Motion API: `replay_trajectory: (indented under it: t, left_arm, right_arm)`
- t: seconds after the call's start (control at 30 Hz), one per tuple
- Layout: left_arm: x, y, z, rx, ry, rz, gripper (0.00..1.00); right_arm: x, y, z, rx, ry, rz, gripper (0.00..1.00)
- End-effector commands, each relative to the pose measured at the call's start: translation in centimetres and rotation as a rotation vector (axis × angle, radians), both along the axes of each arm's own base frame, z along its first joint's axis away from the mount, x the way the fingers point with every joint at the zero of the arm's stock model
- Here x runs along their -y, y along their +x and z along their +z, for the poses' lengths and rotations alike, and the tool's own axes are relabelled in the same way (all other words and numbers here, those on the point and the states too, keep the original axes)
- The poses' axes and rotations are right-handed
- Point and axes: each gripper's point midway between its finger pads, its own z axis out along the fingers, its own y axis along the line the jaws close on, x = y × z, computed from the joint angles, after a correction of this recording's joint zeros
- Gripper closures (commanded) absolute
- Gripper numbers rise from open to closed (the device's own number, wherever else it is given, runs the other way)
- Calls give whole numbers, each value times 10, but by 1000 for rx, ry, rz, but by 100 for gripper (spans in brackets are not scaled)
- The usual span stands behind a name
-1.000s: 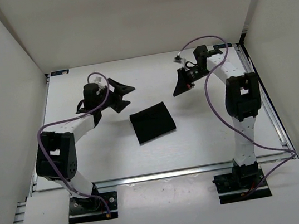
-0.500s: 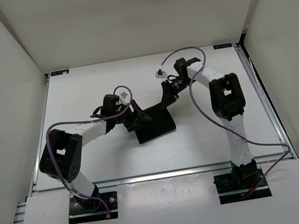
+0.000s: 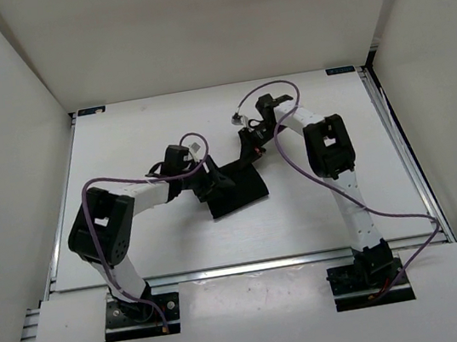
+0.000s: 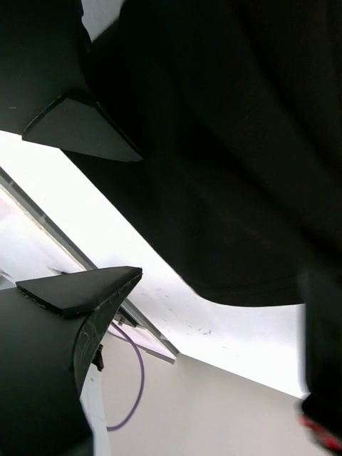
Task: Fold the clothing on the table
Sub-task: Fold the skirt
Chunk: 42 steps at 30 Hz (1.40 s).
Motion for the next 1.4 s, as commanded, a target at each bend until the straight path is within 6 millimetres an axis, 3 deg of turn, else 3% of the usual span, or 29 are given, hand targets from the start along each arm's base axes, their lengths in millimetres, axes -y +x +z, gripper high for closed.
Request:
replay_trajectory:
  t: [0.0, 0.1, 0.23, 0.37, 0.43, 0.5, 0.6, 0.63, 0.73, 0.83, 0.97, 1.13, 1.17, 1.37]
  left_arm:
    - [8, -1, 4, 35, -17, -13, 29]
    - [5, -3, 3, 37, -9, -16, 29]
    - [3, 16, 23, 102, -6, -5, 33]
    - [-1, 30, 33, 98, 8, 3, 68]
    - [-1, 33, 38, 88, 0, 10, 77]
    - [1, 38, 48, 101, -11, 25, 83]
    - [5, 42, 58, 127, -39, 38, 96]
    - [5, 40, 52, 121, -32, 33, 100]
    - [8, 35, 39, 99, -11, -9, 100]
    - [13, 30, 23, 87, 25, -67, 100]
    - [10, 34, -1, 63, 95, -120, 100]
    - [-3, 66, -14, 91, 166, -113, 100]
    - [-4, 65, -27, 70, 184, -118, 100]
    - [-4, 103, -27, 74, 156, -77, 100]
  right_arm:
    - [3, 29, -19, 34, -73, -69, 100]
    - [5, 36, -24, 30, -87, -94, 100]
    - [6, 50, -7, 97, -64, -99, 100]
    - [15, 54, 44, 162, 79, -81, 100]
    - [20, 41, 78, 210, 157, -35, 100]
    - [21, 25, 84, 217, 146, 7, 100]
    - [21, -1, 75, 176, 102, 77, 100]
    - [21, -15, 66, 114, 80, 99, 100]
    - [17, -35, 48, 16, 65, 110, 100]
    - [12, -38, 44, -60, 89, 92, 100]
    - [3, -39, 42, -17, 70, 128, 100]
    - [-7, -56, 22, -18, 2, 196, 100]
    - [-7, -57, 16, -22, -31, 204, 100]
    - [-3, -58, -27, -100, -164, 203, 100]
